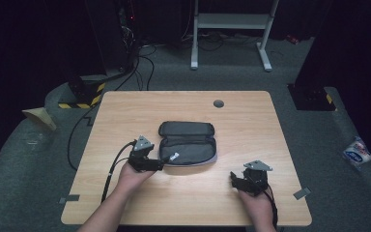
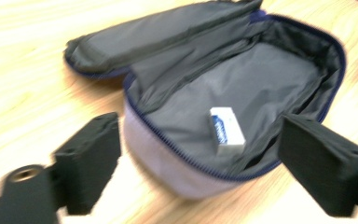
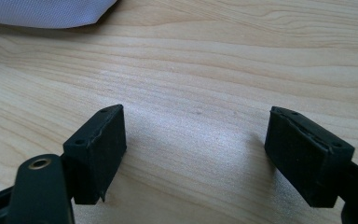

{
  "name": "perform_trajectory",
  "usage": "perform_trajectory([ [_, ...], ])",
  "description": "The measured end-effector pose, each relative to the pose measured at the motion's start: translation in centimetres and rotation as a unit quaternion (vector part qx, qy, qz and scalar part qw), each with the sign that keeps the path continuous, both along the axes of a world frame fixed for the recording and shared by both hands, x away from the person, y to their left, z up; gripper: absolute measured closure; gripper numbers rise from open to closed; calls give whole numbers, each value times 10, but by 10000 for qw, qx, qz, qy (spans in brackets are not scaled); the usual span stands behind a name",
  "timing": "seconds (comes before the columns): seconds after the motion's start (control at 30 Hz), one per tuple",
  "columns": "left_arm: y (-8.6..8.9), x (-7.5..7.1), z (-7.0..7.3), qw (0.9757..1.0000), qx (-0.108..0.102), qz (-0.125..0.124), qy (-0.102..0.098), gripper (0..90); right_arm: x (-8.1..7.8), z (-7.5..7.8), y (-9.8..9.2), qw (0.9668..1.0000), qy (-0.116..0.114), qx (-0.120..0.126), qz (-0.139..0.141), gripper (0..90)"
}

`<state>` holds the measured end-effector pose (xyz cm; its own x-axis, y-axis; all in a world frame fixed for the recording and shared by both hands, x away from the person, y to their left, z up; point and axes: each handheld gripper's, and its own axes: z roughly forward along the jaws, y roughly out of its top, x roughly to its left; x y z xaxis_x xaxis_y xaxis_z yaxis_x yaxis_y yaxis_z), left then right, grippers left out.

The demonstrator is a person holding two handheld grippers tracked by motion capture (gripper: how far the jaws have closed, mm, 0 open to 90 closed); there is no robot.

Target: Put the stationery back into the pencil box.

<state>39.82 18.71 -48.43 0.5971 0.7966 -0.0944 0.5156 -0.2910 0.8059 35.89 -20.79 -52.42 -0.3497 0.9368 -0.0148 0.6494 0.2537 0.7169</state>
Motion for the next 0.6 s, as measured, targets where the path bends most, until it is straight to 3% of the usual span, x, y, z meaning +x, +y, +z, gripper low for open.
perform_trajectory([
  [0.17, 13, -7, 1, 9998, 173, 107, -12, 0, 0, 0, 0, 10000, 6, 0, -3, 204],
  [0.43, 46, -25, 0, 9996, 237, 158, -63, 0, 0, 0, 0, 10000, 2, -4, -9, 204],
  [0.5, 51, -28, -2, 9995, 246, 182, -29, 0, 0, 0, 0, 10000, 2, -3, -8, 204],
  [0.6, 69, -36, -9, 9985, 443, 273, 142, 0, 0, 0, 0, 10000, 2, -4, -8, 205],
])
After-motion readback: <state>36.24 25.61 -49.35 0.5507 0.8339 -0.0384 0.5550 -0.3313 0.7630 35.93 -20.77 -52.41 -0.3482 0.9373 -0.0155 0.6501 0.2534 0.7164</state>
